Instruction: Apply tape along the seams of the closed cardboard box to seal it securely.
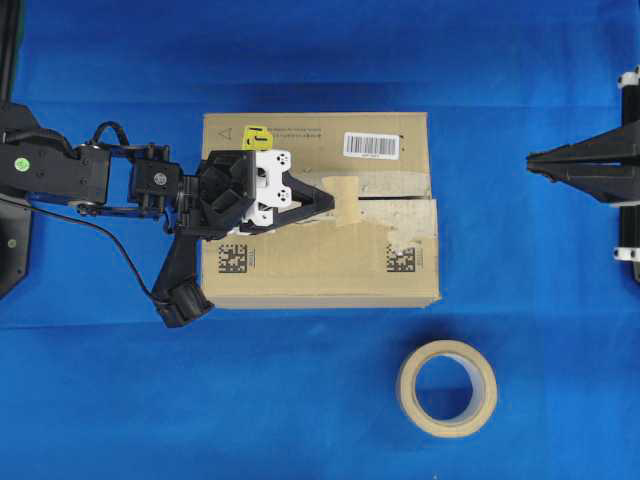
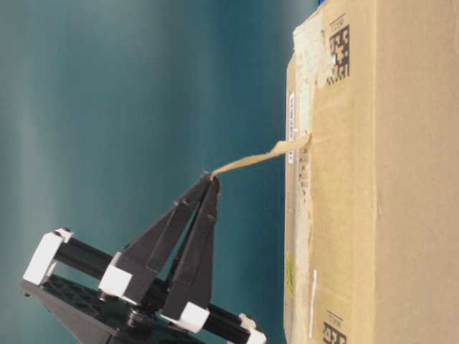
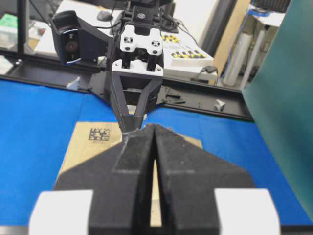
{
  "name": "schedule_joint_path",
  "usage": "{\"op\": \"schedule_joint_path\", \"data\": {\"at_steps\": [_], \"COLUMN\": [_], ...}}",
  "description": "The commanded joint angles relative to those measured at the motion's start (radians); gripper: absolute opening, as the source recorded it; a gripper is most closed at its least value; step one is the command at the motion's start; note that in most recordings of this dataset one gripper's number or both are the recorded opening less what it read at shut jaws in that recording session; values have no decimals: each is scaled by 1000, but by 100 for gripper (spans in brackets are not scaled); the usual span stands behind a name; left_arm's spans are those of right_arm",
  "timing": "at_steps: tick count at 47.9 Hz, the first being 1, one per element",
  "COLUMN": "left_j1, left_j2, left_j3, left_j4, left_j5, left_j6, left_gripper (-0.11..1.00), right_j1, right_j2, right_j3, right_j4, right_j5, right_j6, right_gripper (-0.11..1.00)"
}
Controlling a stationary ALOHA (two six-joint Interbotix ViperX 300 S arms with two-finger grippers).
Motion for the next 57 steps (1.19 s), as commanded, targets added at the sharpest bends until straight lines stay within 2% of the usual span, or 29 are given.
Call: {"op": "schedule_joint_path", "data": {"at_steps": [1,32,48,57], "left_j1": [6,15,25,26], "left_j2": [-14,-26,-28,-29], "left_j3": [-17,-3,-3,0], "left_j4": [-2,-2,3,3], "left_j5": [11,252,262,262], "left_j6": [-2,0,3,35], "left_gripper": [0,0,0,0], "right_j1": [2,2,2,2], "right_j2": [11,112,229,325], "right_j3": [-25,-21,-43,-89], "right_j4": [-3,-3,-3,2], "right_j5": [-5,-63,-124,-147], "right_j6": [-2,0,12,15], "right_gripper": [0,0,0,0]}}
